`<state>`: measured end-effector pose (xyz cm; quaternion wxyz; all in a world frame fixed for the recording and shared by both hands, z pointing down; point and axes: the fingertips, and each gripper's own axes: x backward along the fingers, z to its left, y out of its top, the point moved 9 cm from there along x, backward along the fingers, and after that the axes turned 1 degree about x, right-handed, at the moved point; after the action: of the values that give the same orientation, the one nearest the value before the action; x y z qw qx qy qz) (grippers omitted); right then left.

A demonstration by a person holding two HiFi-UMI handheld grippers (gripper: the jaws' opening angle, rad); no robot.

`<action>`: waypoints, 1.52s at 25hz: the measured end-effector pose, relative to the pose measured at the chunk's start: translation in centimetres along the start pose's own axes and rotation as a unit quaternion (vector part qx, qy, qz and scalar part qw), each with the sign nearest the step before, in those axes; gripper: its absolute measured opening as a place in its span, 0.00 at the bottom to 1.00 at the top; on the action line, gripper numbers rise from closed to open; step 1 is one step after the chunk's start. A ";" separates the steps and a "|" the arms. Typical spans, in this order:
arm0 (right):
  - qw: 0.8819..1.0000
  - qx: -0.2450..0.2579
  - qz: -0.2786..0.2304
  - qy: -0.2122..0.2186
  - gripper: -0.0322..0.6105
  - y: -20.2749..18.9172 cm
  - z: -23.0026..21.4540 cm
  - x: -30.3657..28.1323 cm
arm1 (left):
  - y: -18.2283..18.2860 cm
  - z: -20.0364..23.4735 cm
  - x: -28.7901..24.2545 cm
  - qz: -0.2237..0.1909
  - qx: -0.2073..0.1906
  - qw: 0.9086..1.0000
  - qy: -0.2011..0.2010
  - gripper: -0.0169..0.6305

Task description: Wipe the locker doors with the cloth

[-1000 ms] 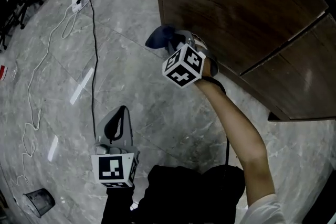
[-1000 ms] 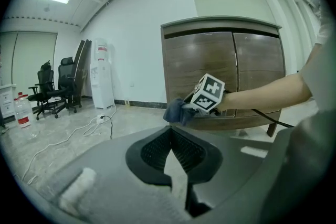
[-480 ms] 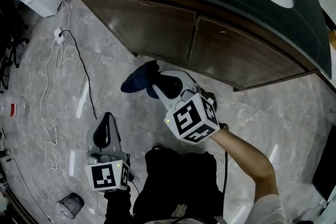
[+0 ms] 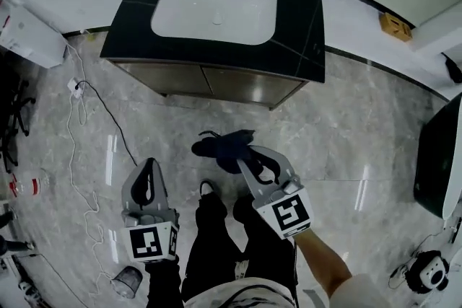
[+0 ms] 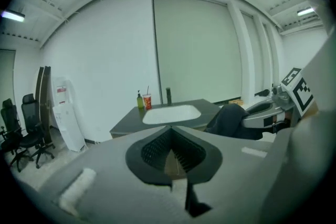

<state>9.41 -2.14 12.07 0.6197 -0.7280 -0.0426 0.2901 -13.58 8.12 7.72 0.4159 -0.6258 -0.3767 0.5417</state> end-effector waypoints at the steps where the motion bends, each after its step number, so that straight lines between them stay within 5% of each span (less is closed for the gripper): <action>1: 1.000 -0.002 -0.010 -0.014 0.16 1.8 0.2 2.2 | 2.2 -0.7 1.0 -0.007 -0.004 1.000 -0.006 0.03; 7: 0.994 -0.020 -0.045 -0.096 0.16 9.0 2.8 12.1 | 10.1 -3.1 7.0 -0.055 -0.017 0.996 -0.062 0.03; 18: 0.974 -0.052 -0.097 -0.197 0.16 12.6 15.4 20.5 | 11.9 -1.4 17.8 -0.081 -0.045 0.979 -0.182 0.03; 23: 0.971 -0.054 -0.095 -0.212 0.16 13.3 19.6 23.9 | 12.0 -1.4 21.8 -0.083 -0.038 0.975 -0.205 0.03; 38: 0.960 -0.030 -0.148 -0.236 0.16 15.9 21.0 30.1 | 14.2 -4.5 27.2 -0.111 -0.050 0.974 -0.193 0.03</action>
<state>19.69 25.35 -15.11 0.6059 -0.6424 -0.3038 0.3576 -5.30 27.45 -15.13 0.3615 -0.4838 -0.5434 0.5831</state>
